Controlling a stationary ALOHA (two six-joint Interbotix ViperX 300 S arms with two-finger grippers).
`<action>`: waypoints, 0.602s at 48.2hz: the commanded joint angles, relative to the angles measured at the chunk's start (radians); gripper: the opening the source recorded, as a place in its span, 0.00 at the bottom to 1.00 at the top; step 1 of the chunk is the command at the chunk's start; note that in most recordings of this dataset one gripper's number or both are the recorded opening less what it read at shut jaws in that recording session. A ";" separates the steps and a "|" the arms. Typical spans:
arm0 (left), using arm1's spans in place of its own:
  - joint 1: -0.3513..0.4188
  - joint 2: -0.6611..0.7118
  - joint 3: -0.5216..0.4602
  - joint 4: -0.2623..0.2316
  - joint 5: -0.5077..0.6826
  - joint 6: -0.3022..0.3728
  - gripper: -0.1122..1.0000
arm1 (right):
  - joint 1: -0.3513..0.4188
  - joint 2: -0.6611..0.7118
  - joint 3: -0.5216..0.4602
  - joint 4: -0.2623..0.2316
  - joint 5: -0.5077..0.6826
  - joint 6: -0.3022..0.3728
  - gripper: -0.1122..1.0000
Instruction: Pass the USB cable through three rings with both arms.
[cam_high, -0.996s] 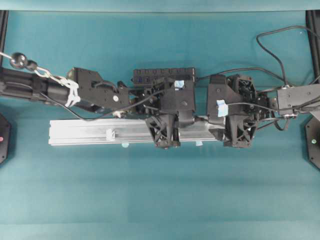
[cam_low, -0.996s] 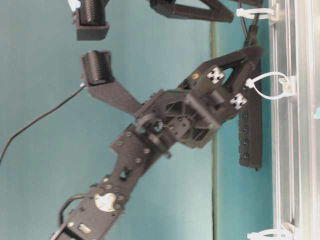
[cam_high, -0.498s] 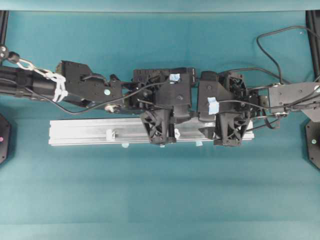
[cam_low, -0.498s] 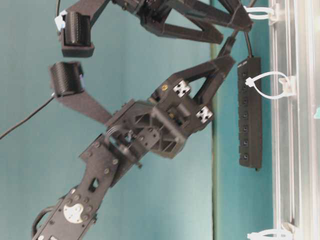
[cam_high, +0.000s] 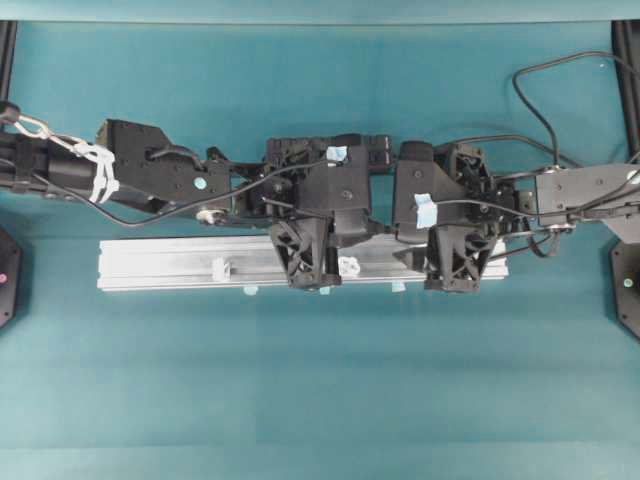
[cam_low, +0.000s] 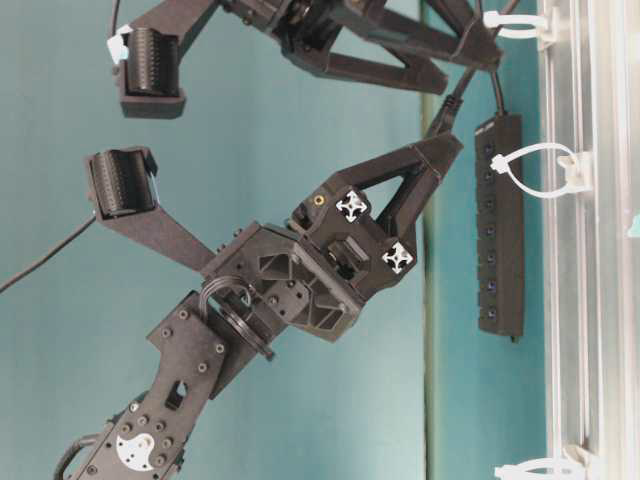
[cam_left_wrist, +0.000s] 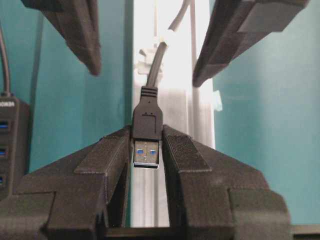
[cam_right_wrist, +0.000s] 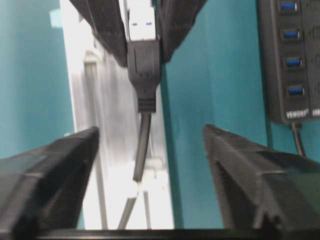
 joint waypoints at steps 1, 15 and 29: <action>-0.003 -0.025 -0.008 0.002 -0.008 0.000 0.30 | 0.000 -0.002 -0.015 0.002 -0.025 0.005 0.40; -0.003 -0.025 -0.008 0.003 -0.006 -0.002 0.30 | 0.000 0.020 -0.015 0.000 -0.069 0.006 0.13; -0.005 -0.025 -0.006 0.002 -0.003 -0.005 0.30 | 0.000 0.020 -0.018 0.000 -0.069 0.006 0.06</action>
